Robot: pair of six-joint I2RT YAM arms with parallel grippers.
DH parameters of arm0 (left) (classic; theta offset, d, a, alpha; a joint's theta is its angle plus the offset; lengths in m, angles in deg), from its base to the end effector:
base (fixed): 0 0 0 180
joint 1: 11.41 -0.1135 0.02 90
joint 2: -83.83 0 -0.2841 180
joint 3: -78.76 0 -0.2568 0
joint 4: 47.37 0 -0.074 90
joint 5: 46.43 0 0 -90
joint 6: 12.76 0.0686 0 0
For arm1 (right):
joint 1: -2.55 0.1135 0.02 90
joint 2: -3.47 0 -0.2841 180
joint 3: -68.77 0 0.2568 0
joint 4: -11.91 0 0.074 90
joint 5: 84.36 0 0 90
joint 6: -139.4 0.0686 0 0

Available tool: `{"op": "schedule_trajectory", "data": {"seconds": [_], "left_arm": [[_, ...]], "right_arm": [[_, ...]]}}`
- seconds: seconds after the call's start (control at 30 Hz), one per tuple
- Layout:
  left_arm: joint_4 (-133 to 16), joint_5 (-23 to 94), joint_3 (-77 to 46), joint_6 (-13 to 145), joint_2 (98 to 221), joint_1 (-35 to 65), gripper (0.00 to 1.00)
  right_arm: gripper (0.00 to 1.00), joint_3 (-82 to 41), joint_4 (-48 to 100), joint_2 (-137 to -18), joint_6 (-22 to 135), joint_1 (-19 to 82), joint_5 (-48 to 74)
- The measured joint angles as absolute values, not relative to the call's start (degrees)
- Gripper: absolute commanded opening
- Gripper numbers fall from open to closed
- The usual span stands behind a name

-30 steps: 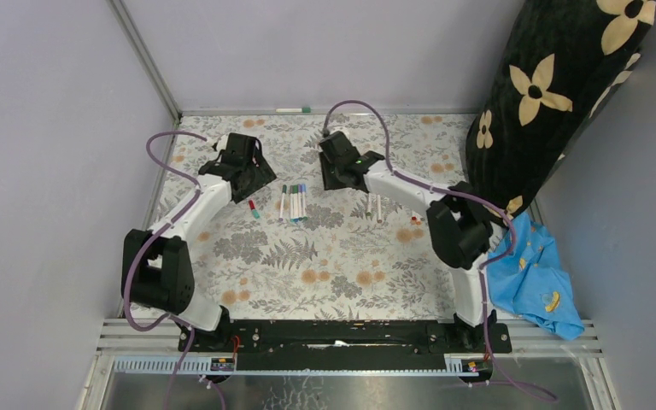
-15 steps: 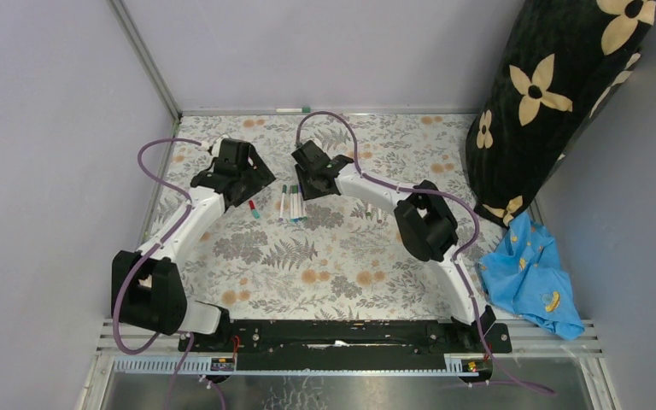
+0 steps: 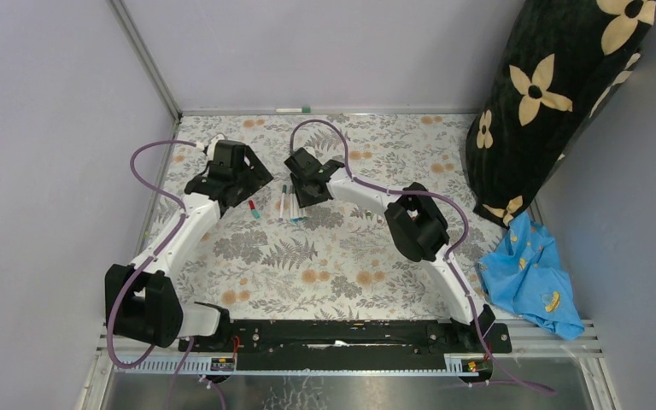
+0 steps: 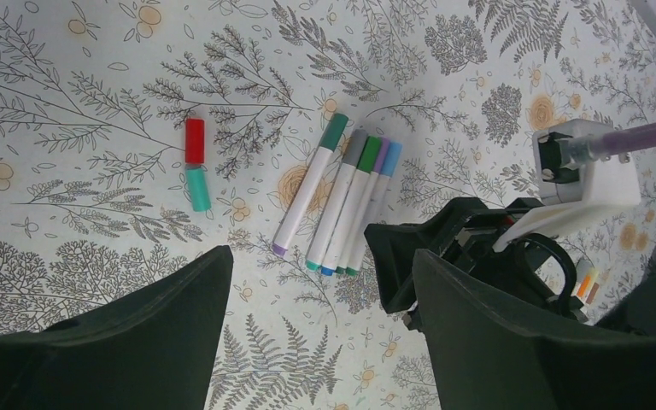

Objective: Open the pen caps

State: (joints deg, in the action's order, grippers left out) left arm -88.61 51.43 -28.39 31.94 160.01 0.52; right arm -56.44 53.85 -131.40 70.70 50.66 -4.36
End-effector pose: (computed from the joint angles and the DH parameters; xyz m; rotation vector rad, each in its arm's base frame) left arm 0.3049 -0.0548 0.2748 -0.7435 2.2438 -0.3312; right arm 0.3838 0.4101 0.1608 -0.5009 2.4273 0.3130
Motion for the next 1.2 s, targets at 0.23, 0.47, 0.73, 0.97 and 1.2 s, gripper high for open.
{"op": "schedule_trajectory", "data": {"seconds": [0.23, 0.47, 0.73, 0.97, 1.2], "left_arm": [[-88.3, 51.4, -28.8, 31.8, 159.2, 0.5, 0.84], [-87.7, 51.4, -29.7, 31.5, 159.1, 0.5, 0.84], [-87.4, 51.4, -30.2, 31.0, 159.0, 0.5, 0.84], [-86.9, 51.5, -31.0, 30.8, 159.0, 0.5, 0.85], [-83.7, 48.3, -33.7, 29.9, 159.1, 0.0, 0.86]], "right_arm": [[0.43, -57.2, 54.8, -131.8, 70.8, 50.7, -4.7], [0.42, -58.7, 55.4, -133.6, 70.9, 50.7, -4.9], [0.28, -60.0, 56.4, -134.7, 70.8, 51.0, -6.1], [0.00, -57.1, 54.5, -133.5, 71.1, 51.0, -8.3], [0.00, -45.5, 48.8, -126.8, 71.3, 51.0, -8.4]]}}
